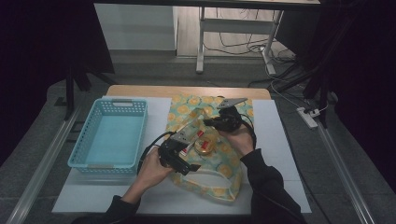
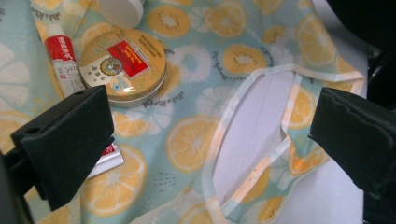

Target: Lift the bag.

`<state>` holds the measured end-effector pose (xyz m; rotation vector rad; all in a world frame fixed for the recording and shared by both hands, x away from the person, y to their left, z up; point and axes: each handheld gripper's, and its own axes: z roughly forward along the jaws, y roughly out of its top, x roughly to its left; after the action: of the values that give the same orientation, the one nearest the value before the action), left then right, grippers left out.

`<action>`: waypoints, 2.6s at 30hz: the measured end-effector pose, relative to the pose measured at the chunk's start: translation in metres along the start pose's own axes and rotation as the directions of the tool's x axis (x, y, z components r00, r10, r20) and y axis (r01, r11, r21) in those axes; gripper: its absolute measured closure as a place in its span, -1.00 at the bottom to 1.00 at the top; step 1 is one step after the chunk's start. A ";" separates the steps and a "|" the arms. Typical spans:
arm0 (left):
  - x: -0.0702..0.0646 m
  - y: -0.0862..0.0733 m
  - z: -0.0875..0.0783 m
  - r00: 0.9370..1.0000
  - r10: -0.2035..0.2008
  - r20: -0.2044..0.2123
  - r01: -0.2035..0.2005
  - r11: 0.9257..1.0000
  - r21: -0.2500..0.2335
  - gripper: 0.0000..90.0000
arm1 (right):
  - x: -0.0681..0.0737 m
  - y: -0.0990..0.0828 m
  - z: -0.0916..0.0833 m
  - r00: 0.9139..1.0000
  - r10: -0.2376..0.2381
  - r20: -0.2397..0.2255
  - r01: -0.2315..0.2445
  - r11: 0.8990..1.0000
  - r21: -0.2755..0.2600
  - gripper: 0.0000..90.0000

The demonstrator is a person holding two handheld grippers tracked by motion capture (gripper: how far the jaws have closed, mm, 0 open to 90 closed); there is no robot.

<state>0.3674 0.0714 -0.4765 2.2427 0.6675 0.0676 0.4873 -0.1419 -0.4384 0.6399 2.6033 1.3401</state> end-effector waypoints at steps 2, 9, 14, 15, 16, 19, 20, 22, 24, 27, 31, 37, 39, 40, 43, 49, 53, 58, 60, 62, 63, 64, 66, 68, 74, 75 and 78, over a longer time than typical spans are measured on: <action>-0.001 -0.002 0.003 1.000 0.000 -0.006 0.000 1.000 0.008 -1.00 | 0.001 0.000 0.000 1.000 0.002 -0.001 -0.002 1.000 -0.001 1.00; -0.002 -0.011 0.019 1.000 0.014 -0.002 -0.014 0.999 0.049 -1.00 | 0.001 0.000 0.000 1.000 -0.001 -0.003 0.001 1.000 0.001 1.00; -0.002 -0.016 0.032 0.999 0.033 -0.001 -0.033 0.995 0.089 -1.00 | 0.001 -0.001 0.000 1.000 -0.002 -0.005 0.002 1.000 0.001 1.00; -0.003 -0.017 0.035 0.999 0.035 0.000 -0.034 0.995 0.095 -1.00 | 0.001 -0.001 0.000 1.000 -0.002 -0.004 0.002 1.000 0.000 1.00; -0.003 -0.018 0.037 0.999 0.040 -0.003 -0.039 0.994 0.102 -1.00 | 0.001 -0.001 0.000 1.000 -0.002 -0.004 0.002 1.000 0.001 1.00; -0.003 -0.021 0.044 0.999 0.049 -0.015 -0.047 0.991 0.124 -0.99 | 0.002 -0.001 0.001 1.000 -0.003 -0.005 0.003 1.000 0.002 1.00; -0.002 -0.022 0.045 0.998 0.055 -0.022 -0.052 0.990 0.133 -0.97 | 0.002 -0.001 0.001 1.000 -0.004 -0.006 0.004 1.000 0.003 1.00; -0.002 -0.023 0.048 0.998 0.054 -0.044 -0.047 0.989 0.141 -0.92 | 0.002 -0.001 0.001 1.000 -0.004 -0.006 0.004 1.000 0.003 1.00; 0.000 -0.025 0.049 0.996 0.066 -0.052 -0.057 0.986 0.155 -0.86 | 0.002 -0.001 0.001 1.000 -0.004 -0.006 0.004 1.000 0.004 1.00; 0.001 -0.026 0.051 0.995 0.067 -0.070 -0.054 0.984 0.169 -0.69 | 0.002 -0.001 0.001 1.000 -0.003 -0.006 0.004 1.000 0.004 1.00; 0.000 -0.025 0.048 0.994 0.074 -0.082 -0.060 0.984 0.169 -0.34 | 0.002 -0.001 0.001 1.000 -0.005 -0.007 0.005 1.000 0.005 1.00; 0.000 -0.024 0.044 0.996 0.071 -0.060 -0.059 0.983 0.174 0.44 | 0.001 -0.001 0.001 1.000 -0.002 -0.006 0.002 1.000 0.006 1.00; 0.001 -0.024 0.044 0.997 0.062 -0.054 -0.052 0.984 0.173 0.62 | 0.001 -0.001 0.001 1.000 0.000 -0.007 0.000 1.000 0.006 1.00; 0.001 -0.024 0.044 0.997 0.058 -0.052 -0.048 0.984 0.172 0.70 | 0.001 -0.001 0.001 1.000 0.000 -0.007 0.000 1.000 0.006 1.00; 0.003 -0.024 0.044 0.999 0.023 -0.042 -0.015 0.985 0.173 0.96 | 0.001 -0.001 0.001 1.000 -0.001 -0.005 0.001 1.000 0.008 1.00; 0.008 -0.023 0.043 0.997 -0.075 -0.026 0.078 0.984 0.163 0.99 | 0.001 -0.001 0.001 1.000 -0.014 -0.018 0.015 1.000 0.022 1.00; 0.010 -0.020 0.037 0.996 -0.093 -0.006 0.093 0.987 0.134 0.99 | 0.000 -0.001 0.000 1.000 -0.008 -0.027 0.009 1.000 0.017 1.00; 0.013 -0.016 0.026 0.993 -0.115 0.014 0.113 0.989 0.100 0.99 | -0.001 0.000 -0.002 0.999 0.005 -0.032 -0.005 1.000 0.006 1.00; 0.014 -0.015 0.023 0.993 -0.121 0.015 0.119 0.989 0.088 0.99 | 0.001 0.001 -0.003 0.999 0.007 -0.031 -0.007 1.000 0.006 1.00; 0.015 -0.013 0.019 0.991 -0.129 0.023 0.128 0.989 0.071 0.99 | 0.002 0.002 -0.003 0.999 -0.001 -0.032 0.001 1.000 0.005 1.00; 0.016 -0.012 0.017 0.991 -0.133 0.027 0.131 0.989 0.062 0.99 | 0.003 0.002 -0.003 0.999 -0.004 -0.032 0.004 1.000 0.004 1.00; 0.016 -0.011 0.015 0.990 -0.138 0.030 0.137 0.989 0.053 0.99 | 0.004 0.003 -0.003 0.999 -0.005 -0.033 0.005 1.000 0.002 1.00; 0.017 -0.008 0.010 0.989 -0.140 0.034 0.139 0.990 0.038 0.99 | 0.005 0.004 -0.004 0.999 -0.009 -0.036 0.009 1.000 0.000 1.00; 0.019 -0.006 0.005 0.988 -0.146 0.042 0.145 0.989 0.023 0.99 | 0.007 0.005 -0.004 0.999 -0.013 -0.038 0.013 1.000 -0.003 1.00; 0.022 0.001 -0.009 0.988 -0.146 0.054 0.147 0.989 -0.007 0.99 | 0.011 0.008 -0.006 0.999 -0.015 -0.047 0.015 1.000 -0.005 1.00; 0.023 0.003 -0.011 0.988 -0.146 0.058 0.147 0.989 -0.012 0.99 | 0.012 0.009 -0.006 0.999 -0.016 -0.049 0.015 1.000 -0.005 1.00; 0.025 0.008 -0.018 0.987 -0.147 0.067 0.149 0.989 -0.022 0.99 | 0.013 0.011 -0.007 0.999 -0.016 -0.051 0.016 1.000 -0.004 1.00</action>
<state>0.3877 0.0907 -0.4621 2.1526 0.7907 -0.0700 0.4762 -0.1359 -0.4246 0.5907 2.6395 1.3746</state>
